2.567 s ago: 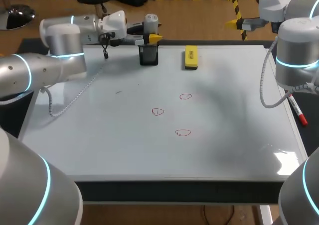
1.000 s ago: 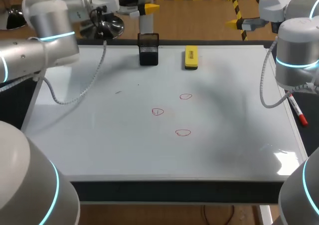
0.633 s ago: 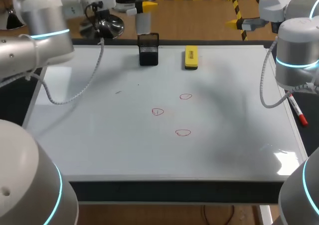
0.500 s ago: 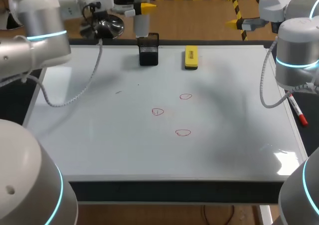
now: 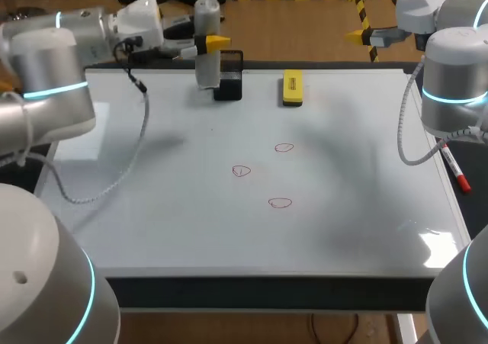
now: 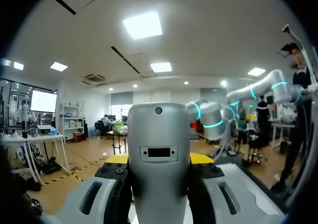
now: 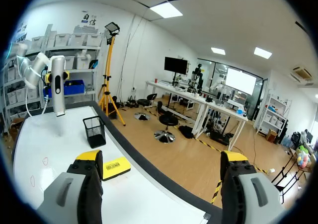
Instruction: Pick up the inspection probe, press it on each red-marked spot on the whiteboard one by one, put down the probe, pick up the eraser, and wipe off all the red marks.
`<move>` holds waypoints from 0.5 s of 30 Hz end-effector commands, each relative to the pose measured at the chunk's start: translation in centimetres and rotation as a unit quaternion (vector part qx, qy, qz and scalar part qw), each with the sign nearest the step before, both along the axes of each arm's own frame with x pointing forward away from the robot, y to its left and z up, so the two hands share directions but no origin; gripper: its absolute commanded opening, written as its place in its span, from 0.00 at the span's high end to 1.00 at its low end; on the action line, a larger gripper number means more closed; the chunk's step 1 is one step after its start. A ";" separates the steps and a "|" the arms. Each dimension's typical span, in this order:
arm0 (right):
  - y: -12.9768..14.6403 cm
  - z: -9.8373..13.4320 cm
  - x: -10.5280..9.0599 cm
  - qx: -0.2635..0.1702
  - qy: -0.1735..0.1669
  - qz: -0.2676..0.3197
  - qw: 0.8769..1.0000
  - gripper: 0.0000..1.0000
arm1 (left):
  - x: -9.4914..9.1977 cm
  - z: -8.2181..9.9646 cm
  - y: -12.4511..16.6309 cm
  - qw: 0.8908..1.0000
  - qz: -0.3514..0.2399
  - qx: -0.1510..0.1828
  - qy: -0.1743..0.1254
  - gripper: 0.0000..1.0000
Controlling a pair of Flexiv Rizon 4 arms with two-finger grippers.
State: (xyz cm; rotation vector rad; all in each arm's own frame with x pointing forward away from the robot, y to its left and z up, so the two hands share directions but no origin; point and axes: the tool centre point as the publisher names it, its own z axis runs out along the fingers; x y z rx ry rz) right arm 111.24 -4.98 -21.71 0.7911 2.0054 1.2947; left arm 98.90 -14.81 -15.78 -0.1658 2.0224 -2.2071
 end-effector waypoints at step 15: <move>0.0 0.0 0.1 -0.001 0.001 0.000 1.000 0.00 | -6.1 -4.1 3.9 0.997 0.066 -0.029 0.010 1.00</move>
